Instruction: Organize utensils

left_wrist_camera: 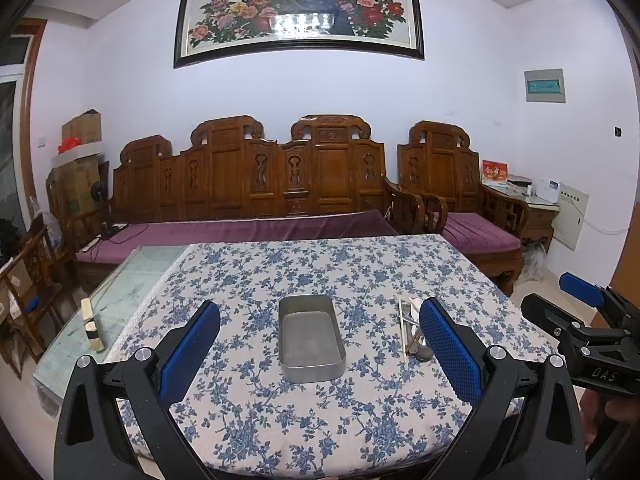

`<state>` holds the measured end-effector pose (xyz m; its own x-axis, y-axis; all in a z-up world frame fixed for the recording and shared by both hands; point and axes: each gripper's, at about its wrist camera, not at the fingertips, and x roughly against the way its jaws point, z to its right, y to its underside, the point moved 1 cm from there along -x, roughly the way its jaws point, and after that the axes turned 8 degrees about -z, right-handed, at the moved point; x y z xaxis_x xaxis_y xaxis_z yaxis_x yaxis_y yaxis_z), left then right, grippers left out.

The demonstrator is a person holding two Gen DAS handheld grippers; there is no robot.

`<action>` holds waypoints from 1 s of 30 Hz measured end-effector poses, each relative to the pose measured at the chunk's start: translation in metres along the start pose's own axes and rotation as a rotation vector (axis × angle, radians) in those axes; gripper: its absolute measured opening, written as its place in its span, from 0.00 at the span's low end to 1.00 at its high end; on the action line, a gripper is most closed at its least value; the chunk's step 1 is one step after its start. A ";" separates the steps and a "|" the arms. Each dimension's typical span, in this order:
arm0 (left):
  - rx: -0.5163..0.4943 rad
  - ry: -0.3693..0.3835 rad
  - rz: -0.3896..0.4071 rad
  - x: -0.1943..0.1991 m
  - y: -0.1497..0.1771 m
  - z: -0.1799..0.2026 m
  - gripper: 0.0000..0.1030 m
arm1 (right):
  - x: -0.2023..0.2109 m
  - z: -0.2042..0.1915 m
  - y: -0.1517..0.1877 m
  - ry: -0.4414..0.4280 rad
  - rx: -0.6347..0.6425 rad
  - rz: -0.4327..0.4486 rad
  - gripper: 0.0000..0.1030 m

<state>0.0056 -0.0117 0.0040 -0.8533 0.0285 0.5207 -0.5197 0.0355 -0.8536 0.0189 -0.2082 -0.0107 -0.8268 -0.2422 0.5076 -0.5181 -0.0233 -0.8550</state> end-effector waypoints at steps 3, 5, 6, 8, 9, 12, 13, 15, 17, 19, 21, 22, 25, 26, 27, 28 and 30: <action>0.000 0.003 -0.001 0.001 0.000 0.000 0.94 | -0.001 0.000 0.001 0.002 0.001 0.001 0.98; -0.003 0.004 -0.002 0.001 0.000 0.000 0.94 | -0.001 0.000 0.001 0.003 0.003 0.001 0.98; -0.004 0.004 -0.004 0.000 -0.001 0.000 0.94 | 0.000 -0.001 0.001 0.001 0.001 0.000 0.98; -0.006 0.008 -0.012 -0.002 -0.001 0.000 0.94 | 0.006 0.000 -0.004 -0.001 0.001 -0.005 0.98; -0.008 0.010 -0.017 -0.003 -0.001 0.000 0.94 | 0.003 0.001 -0.001 -0.002 0.001 -0.008 0.98; -0.015 0.025 -0.039 -0.010 0.000 0.001 0.94 | -0.004 0.006 0.001 -0.001 0.006 -0.020 0.98; -0.018 0.032 -0.049 -0.014 0.001 0.001 0.94 | -0.007 0.008 0.000 0.002 0.007 -0.027 0.98; -0.023 0.047 -0.074 -0.023 0.004 0.003 0.94 | -0.014 0.012 0.005 -0.001 0.008 -0.039 0.98; -0.027 0.064 -0.100 -0.034 0.007 0.004 0.94 | -0.024 0.018 0.008 -0.004 0.009 -0.062 0.95; -0.037 0.075 -0.117 -0.044 0.010 0.007 0.94 | -0.033 0.025 0.012 -0.008 0.007 -0.077 0.93; -0.049 0.086 -0.132 -0.055 0.013 0.011 0.94 | -0.043 0.030 0.015 -0.004 0.013 -0.092 0.91; -0.055 0.095 -0.141 -0.060 0.015 0.013 0.94 | -0.046 0.033 0.017 -0.001 0.016 -0.096 0.90; -0.082 0.115 -0.170 -0.076 0.020 0.018 0.94 | -0.061 0.043 0.020 0.007 0.032 -0.114 0.89; -0.094 0.117 -0.177 -0.081 0.021 0.022 0.94 | -0.064 0.046 0.020 0.011 0.036 -0.118 0.88; -0.104 0.117 -0.182 -0.086 0.022 0.024 0.94 | -0.069 0.049 0.021 0.013 0.038 -0.122 0.87; -0.113 0.118 -0.187 -0.090 0.023 0.026 0.94 | -0.074 0.053 0.021 0.010 0.040 -0.130 0.87; -0.121 0.131 -0.205 -0.101 0.025 0.030 0.94 | -0.083 0.060 0.023 0.002 0.048 -0.141 0.84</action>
<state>0.0773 -0.0434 -0.0703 -0.7140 0.1376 0.6865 -0.6652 0.1725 -0.7264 0.0888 -0.2464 -0.0784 -0.7470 -0.2312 0.6234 -0.6182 -0.1035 -0.7792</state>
